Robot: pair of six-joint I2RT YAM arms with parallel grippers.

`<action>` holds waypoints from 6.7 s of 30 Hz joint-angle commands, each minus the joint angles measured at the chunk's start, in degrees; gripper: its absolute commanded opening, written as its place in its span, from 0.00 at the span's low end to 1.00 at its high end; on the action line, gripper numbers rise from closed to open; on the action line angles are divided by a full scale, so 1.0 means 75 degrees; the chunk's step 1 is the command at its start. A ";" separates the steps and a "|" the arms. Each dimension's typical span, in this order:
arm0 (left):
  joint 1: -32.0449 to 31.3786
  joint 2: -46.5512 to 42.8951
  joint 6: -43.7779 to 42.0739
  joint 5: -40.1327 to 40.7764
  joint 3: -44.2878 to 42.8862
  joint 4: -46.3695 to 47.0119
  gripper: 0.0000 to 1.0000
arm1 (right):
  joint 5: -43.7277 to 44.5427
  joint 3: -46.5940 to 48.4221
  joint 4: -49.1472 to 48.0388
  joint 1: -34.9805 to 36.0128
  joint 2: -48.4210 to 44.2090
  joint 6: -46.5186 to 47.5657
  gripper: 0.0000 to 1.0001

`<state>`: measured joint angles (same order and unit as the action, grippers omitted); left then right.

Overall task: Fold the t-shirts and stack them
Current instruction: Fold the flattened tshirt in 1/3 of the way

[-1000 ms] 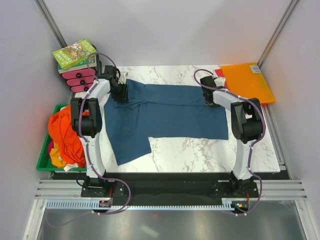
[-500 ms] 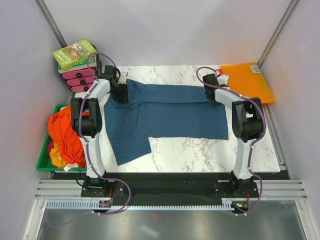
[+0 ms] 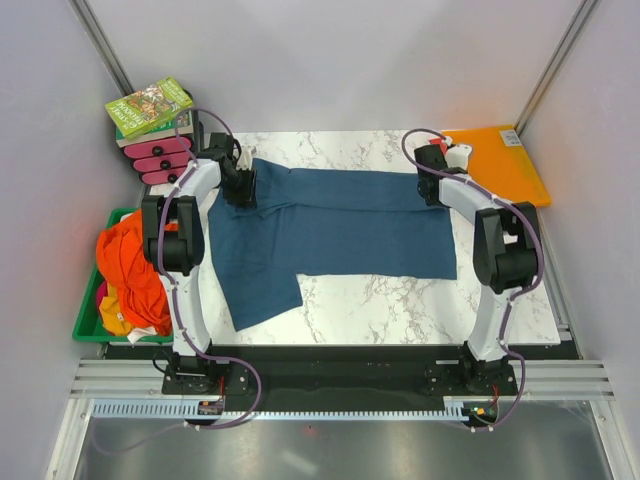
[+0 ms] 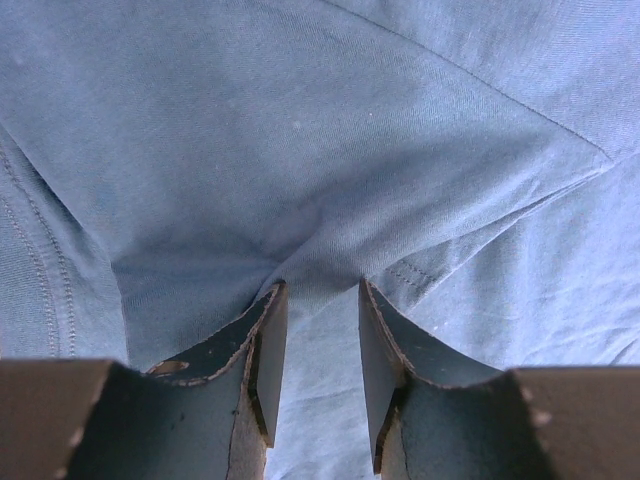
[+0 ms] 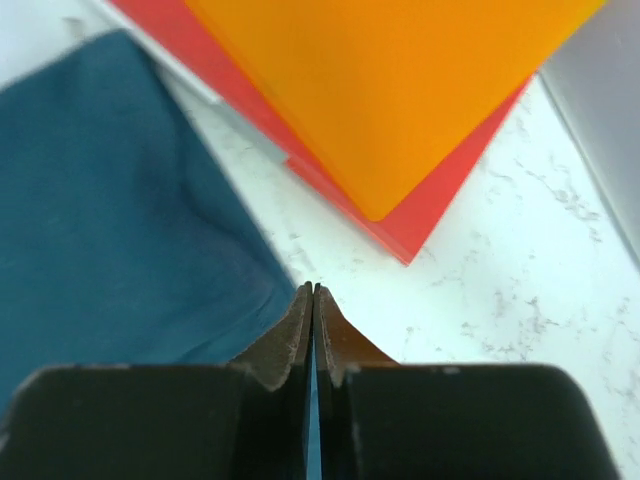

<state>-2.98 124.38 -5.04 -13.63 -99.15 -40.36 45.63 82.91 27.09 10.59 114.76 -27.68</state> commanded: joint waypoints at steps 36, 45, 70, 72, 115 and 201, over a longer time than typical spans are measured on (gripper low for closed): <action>0.0152 -0.1431 0.0355 -0.0164 0.0271 0.1256 0.61 | -0.3857 0.0828 -0.1444 0.0368 -0.0113 0.0140 0.37; 0.0152 -0.1314 0.0203 -0.0630 0.0938 0.1186 0.27 | -0.3997 0.0617 -0.1456 0.0931 -0.0219 0.0269 0.20; 0.0163 0.1123 -0.0043 -0.0058 -0.1978 -0.0079 0.33 | -0.6304 0.4211 -0.1386 0.4118 0.2733 -0.0364 0.30; 0.0163 0.1182 -0.0090 -0.0046 -0.2025 -0.0115 0.33 | -0.6365 0.4576 -0.1316 0.4201 0.3073 -0.0376 0.31; 0.0163 0.1147 -0.0031 -0.0468 -0.1510 -0.0127 0.31 | -0.6272 0.5609 -0.2429 0.4576 0.4632 -0.1770 0.33; 0.0163 0.1287 -0.0031 -0.0363 -0.1334 0.0049 0.30 | -0.4830 0.1836 -0.3823 0.5115 0.2360 -0.2110 0.00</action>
<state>-1.67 133.45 -4.10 -17.08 -109.62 -39.68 8.95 98.72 -3.36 48.29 136.25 -44.49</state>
